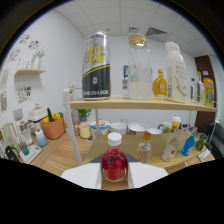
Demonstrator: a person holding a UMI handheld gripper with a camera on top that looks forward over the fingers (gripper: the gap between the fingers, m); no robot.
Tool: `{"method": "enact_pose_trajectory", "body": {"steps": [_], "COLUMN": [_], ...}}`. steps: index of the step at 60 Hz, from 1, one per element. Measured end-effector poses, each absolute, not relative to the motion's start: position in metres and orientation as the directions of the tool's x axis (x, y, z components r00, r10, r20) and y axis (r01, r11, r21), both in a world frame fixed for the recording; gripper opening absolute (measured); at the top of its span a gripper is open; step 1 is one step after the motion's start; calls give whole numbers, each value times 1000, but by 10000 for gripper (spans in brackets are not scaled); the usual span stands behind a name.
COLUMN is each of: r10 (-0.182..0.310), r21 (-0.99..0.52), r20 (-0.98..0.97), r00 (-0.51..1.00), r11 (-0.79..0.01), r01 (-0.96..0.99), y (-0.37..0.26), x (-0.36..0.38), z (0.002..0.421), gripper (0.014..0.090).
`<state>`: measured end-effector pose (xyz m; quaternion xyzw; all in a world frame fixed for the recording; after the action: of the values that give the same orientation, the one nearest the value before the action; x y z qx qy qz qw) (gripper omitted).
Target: Make me a cup of Vodka Sunrise.
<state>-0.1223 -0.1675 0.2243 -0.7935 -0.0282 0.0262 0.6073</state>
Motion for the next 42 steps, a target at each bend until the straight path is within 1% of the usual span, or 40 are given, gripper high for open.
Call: {"method": "enact_pose_trajectory", "body": {"steps": [5,10,18,21,25,28,31,34,40,42], "r10": [72,62,30,27,26,19,2,-19,-54,-53], "r21": [-964,-957,-945,-943,-937,-917,-869,-791,-568,-479], "r20": [-16,-38,-64,-77,-142,-251,-399,-549,-797,-860], "r00": [997,997,998,997,990,968,917,836,601,508], "r11": [-264,-290,-324,-327,-325,-325,-320,-312,-273,-261], "r01": [4,-18,-51,-64,-126,-231,-377,-527,-777,-838], "y": [-186,-201,-215,-218,-219,-218,-217,-215,-207,-205], "x": [-108,-90,-60,-54,-49,-47,-46,-44,-36,-35], "z": [218,199,174,170,169,171,175,179,186,189], "gripper": [346,345,346,346,346,347,347,346,347,346]}}
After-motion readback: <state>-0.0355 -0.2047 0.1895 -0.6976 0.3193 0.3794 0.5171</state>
